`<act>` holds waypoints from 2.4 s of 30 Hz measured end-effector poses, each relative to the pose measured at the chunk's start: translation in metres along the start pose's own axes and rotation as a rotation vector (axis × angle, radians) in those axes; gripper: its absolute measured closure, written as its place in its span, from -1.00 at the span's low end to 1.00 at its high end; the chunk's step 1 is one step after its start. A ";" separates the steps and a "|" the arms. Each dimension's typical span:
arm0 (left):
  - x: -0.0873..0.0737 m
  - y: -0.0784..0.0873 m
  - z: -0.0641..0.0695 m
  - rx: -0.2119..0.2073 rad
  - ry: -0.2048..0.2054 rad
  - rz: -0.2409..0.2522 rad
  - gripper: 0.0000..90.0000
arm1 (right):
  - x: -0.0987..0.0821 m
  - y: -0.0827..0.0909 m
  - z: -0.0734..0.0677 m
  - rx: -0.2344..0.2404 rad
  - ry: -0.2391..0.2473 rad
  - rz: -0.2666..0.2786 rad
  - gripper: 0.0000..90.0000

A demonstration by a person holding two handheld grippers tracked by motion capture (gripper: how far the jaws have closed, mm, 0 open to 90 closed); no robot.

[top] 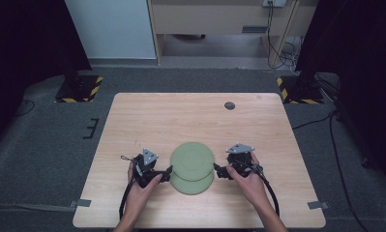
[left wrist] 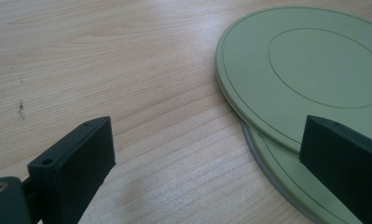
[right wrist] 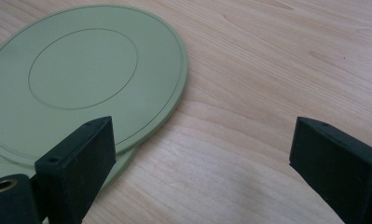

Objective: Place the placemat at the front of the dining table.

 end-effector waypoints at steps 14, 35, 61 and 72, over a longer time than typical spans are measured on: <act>-0.003 0.000 -0.001 -0.007 -0.002 -0.017 -0.95 | 0.055 -0.031 0.002 0.073 0.026 -0.091 -0.72; 0.013 0.002 -0.023 0.004 0.052 -0.004 -0.94 | 0.092 -0.059 -0.010 0.135 0.056 -0.161 -0.72; 0.000 -0.007 -0.003 -0.054 0.002 -0.064 -0.94 | 0.076 -0.083 -0.010 0.209 0.032 -0.241 -0.58; -0.002 -0.008 0.005 -0.085 -0.016 -0.089 -0.95 | 0.065 -0.092 -0.013 0.260 0.018 -0.269 -0.57</act>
Point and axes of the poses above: each handheld gripper's, and its own axes: y roughly backward along the jaws, x roughly out of its top, z roughly to its right, the point moved 4 cm from there along -y, roughly forward along the jaws, and after that the axes turned 6 degrees about z, right-handed, at the moved point
